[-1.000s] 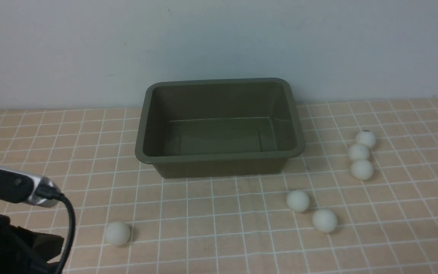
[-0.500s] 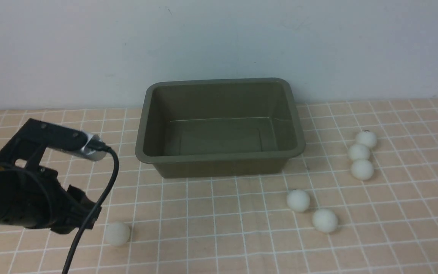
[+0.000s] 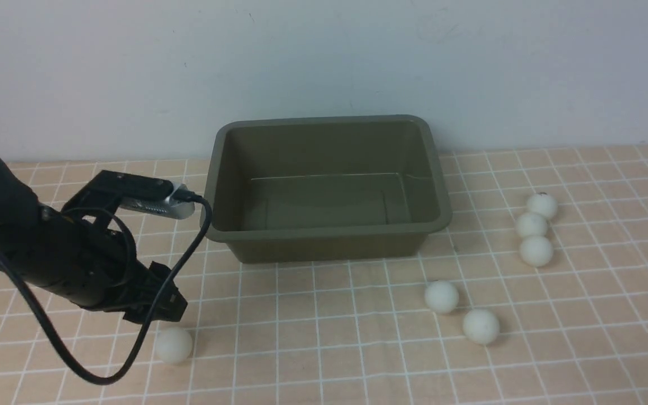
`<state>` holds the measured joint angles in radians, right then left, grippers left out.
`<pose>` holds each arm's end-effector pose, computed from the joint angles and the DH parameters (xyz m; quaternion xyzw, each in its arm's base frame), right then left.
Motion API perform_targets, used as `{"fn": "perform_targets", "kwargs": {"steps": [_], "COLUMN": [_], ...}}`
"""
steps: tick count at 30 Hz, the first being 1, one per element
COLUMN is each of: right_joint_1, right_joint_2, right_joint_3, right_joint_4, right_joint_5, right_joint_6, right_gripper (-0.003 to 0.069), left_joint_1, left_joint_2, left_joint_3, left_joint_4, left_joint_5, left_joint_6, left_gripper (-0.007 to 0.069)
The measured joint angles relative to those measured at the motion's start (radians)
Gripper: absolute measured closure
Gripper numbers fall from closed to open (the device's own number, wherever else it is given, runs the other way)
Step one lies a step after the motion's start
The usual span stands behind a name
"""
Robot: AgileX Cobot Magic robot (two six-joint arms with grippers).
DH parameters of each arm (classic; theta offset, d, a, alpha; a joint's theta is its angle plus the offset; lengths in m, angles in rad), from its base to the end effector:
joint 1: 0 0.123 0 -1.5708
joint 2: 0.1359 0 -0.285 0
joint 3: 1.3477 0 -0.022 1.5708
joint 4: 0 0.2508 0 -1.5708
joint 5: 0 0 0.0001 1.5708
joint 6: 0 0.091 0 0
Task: Put the table tennis balls into the box on the light coffee tablecloth.
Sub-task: 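Reach for and grasp a ping pong ball on the table beside the basket, then drop the ball into the bin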
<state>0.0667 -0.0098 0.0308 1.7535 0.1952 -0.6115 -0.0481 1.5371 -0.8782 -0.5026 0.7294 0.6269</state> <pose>0.0536 0.0211 0.2065 0.2816 0.6088 0.4737 0.5707 0.2784 -0.0427 0.2079 0.1655 0.9591 -0.1441 0.1788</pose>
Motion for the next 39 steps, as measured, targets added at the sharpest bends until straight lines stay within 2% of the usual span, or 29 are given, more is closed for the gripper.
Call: {"fn": "perform_targets", "kwargs": {"steps": [7, 15, 21, 24, 27, 28, 33, 36, 39], "right_joint_1": [0.000, 0.000, 0.000, 0.000, 0.000, 0.000, 0.000, 0.000, 0.000], "right_joint_2": [0.000, 0.000, 0.000, 0.000, 0.000, 0.000, 0.000, 0.000, 0.000], "right_joint_3": [0.000, 0.000, 0.000, 0.000, 0.000, 0.000, 0.000, 0.000, 0.000], "right_joint_4": [-0.007, -0.008, -0.008, -0.008, -0.008, -0.008, -0.011, -0.012, -0.012], "right_joint_5": [0.105, 0.112, 0.112, 0.112, 0.112, 0.112, 0.113, 0.116, 0.116], "right_joint_6": [-0.030, -0.033, -0.034, -0.042, -0.049, -0.049, -0.054, -0.065, -0.084], "right_gripper": [0.0677, 0.0677, 0.0677, 0.0677, 0.0677, 0.0677, 0.0677, 0.0677, 0.0677], "left_joint_1": [0.000, 0.000, 0.000, 0.000, 0.000, 0.000, -0.003, -0.003, -0.008], "left_joint_2": [0.101, 0.171, 0.217, 0.252, 0.261, 0.261, 0.257, 0.236, 0.229], "left_joint_3": [-0.001, -0.002, -0.002, -0.003, -0.011, -0.012, -0.098, -0.268, -0.417], "left_joint_4": [0.012, -0.002, -0.055, -0.093, -0.093, -0.092, -0.013, 0.024, 0.023], "left_joint_5": [-0.017, -0.044, -0.071, -0.076, -0.068, -0.066, 0.081, 0.272, 0.378], "left_joint_6": [0.001, 0.008, 0.057, 0.091, 0.102, 0.102, 0.064, -0.010, -0.047], "left_gripper": [0.0208, 0.0208, 0.0208, 0.0229, 0.0304, 0.0306, 0.0305, 0.0305, 0.0305]}}
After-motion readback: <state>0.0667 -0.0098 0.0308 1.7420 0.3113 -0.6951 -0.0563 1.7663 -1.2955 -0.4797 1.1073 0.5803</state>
